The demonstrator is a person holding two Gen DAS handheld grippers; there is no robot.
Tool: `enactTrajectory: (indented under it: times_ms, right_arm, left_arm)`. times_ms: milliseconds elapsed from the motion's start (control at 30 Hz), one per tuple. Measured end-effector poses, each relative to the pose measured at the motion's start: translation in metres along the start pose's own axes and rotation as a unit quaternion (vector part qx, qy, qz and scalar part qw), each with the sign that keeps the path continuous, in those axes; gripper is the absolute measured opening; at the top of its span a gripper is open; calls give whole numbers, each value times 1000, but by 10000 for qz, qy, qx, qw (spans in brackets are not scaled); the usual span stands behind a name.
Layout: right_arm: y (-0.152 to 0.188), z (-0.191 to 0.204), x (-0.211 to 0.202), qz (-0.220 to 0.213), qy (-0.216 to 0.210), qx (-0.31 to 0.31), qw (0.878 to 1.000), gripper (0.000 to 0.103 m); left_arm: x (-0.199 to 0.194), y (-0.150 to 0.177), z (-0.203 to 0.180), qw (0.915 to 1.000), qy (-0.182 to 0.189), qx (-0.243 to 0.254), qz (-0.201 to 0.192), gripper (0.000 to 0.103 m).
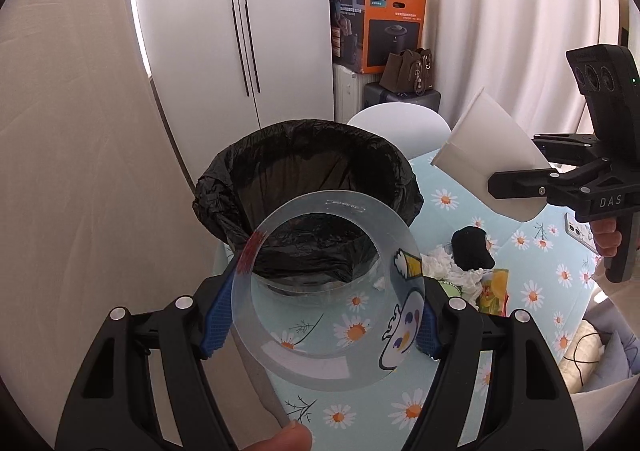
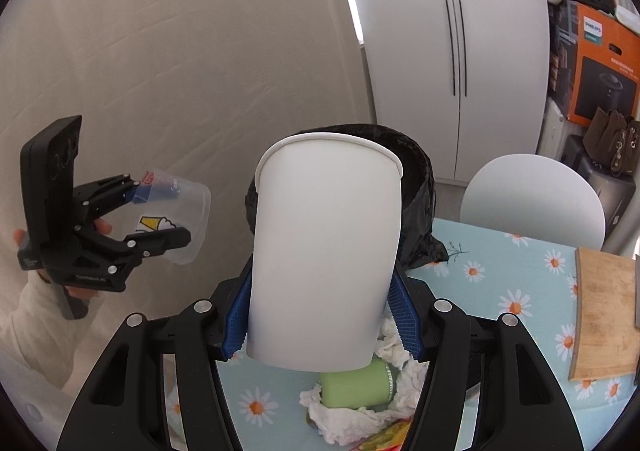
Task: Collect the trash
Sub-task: 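Open the right gripper to drop the white paper cup into the bin, then move the right tool back toward the black cloth on the table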
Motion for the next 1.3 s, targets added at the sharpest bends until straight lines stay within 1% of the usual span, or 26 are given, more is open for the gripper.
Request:
enactTrajectory:
  times_ms: [167, 267, 367, 400, 433, 467, 500, 533, 600, 667, 800, 900, 1000, 1100, 1300]
  right_arm:
    - [-32, -13, 26, -71, -199, -58, 9998, 56]
    - [-49, -21, 42, -72, -264, -137, 9995, 56]
    - [-62, -27, 56, -130, -282, -162, 9994, 56]
    - [-67, -28, 61, -164, -285, -136, 9994, 57]
    - [-71, -30, 66, -191, -275, -105, 9994, 60]
    - [-75, -30, 72, -197, -253, -105, 9994, 72]
    - [-79, -30, 77, -227, -195, -124, 9995, 77]
    - [-82, -30, 81, -259, -139, -139, 9995, 79]
    - [-86, -30, 85, -297, -111, -127, 9994, 79]
    - [-87, -31, 87, -316, -90, -123, 9994, 82]
    - [-79, -31, 86, -198, 19, -156, 9997, 83]
    - [-70, -35, 84, -83, 157, -132, 9998, 83]
    - [-57, -34, 75, -32, 271, -72, 9996, 84]
    - [-42, -30, 62, 25, 443, -96, 9990, 85]
    - [-9, -22, 36, 135, 698, -44, 9975, 85]
  left_arm:
    - [20, -35, 10, 9995, -175, 201, -147, 72]
    - [35, -51, 18, 9995, -147, 238, -162, 72]
    - [51, -60, 26, 9994, -154, 282, -143, 72]
    - [57, -62, 28, 9992, -190, 302, -170, 77]
    - [61, -64, 30, 9990, -233, 324, -223, 81]
    - [65, -65, 32, 9988, -242, 314, -282, 90]
    - [68, -65, 35, 9990, -185, 259, -301, 96]
    - [70, -66, 39, 9992, -150, 194, -310, 97]
    - [71, -64, 43, 9991, -210, 108, -348, 97]
    - [73, -60, 45, 9993, -207, 43, -308, 97]
    - [74, -47, 45, 9998, -152, -49, -155, 97]
    - [72, -32, 41, 9999, -156, 2, -30, 97]
    - [69, -18, 35, 9998, -175, 82, 66, 97]
    - [64, -8, 31, 9999, -80, 85, 126, 97]
    - [55, 4, 15, 9997, 69, 190, 127, 97]
Point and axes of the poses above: each gripper's, at about its wrist camera, not at the fingertips, and x roughly the way its jaws point, z to its left, y to its underside, the point moved 2 cm from there along x, roughly the way its jaws point, and after that the axes turned 2 degrees about -z, right-handed, at the moved point
